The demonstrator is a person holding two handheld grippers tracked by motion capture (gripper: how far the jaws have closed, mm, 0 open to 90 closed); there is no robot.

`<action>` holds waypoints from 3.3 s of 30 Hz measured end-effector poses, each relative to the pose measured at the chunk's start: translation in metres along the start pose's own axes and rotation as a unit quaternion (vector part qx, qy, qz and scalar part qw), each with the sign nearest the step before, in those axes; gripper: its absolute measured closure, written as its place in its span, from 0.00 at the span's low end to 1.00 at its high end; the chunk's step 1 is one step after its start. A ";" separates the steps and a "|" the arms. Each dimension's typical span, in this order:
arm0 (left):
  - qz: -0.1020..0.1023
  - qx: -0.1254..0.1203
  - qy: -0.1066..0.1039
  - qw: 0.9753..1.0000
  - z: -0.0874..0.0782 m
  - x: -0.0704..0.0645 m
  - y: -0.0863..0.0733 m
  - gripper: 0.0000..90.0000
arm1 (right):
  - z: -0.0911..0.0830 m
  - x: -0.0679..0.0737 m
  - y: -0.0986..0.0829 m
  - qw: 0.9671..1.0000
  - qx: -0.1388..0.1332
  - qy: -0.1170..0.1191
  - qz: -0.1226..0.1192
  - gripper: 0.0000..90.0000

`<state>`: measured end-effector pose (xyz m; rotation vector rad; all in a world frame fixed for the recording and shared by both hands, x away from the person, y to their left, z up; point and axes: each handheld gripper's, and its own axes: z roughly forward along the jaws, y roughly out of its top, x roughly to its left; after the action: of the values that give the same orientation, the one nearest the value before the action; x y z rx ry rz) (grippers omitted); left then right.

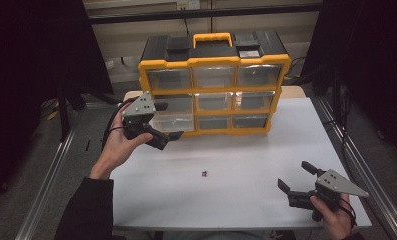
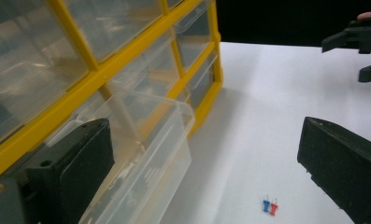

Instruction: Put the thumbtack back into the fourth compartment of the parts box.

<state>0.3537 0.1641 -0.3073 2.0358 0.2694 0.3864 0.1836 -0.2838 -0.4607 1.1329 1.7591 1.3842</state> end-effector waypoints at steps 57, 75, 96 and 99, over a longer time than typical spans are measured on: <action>-0.028 0.115 -0.140 0.983 0.075 -0.048 -0.062 0.06 | 0.000 0.001 0.000 1.000 0.001 0.002 -0.001 0.01; -0.017 0.185 -0.183 0.965 0.105 -0.050 -0.076 0.06 | 0.000 0.001 0.000 1.000 0.001 0.002 0.000 0.01; -0.005 0.215 -0.193 0.957 0.127 -0.050 -0.090 0.34 | 0.000 0.000 0.000 1.000 0.001 0.002 -0.001 0.01; 0.001 0.216 -0.196 0.956 0.128 -0.051 -0.091 0.39 | 0.000 0.000 0.000 1.000 0.001 0.002 -0.001 0.01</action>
<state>0.3528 0.0854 -0.4521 2.4869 0.1102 -0.0955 0.1835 -0.2834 -0.4609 1.1308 1.7639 1.3840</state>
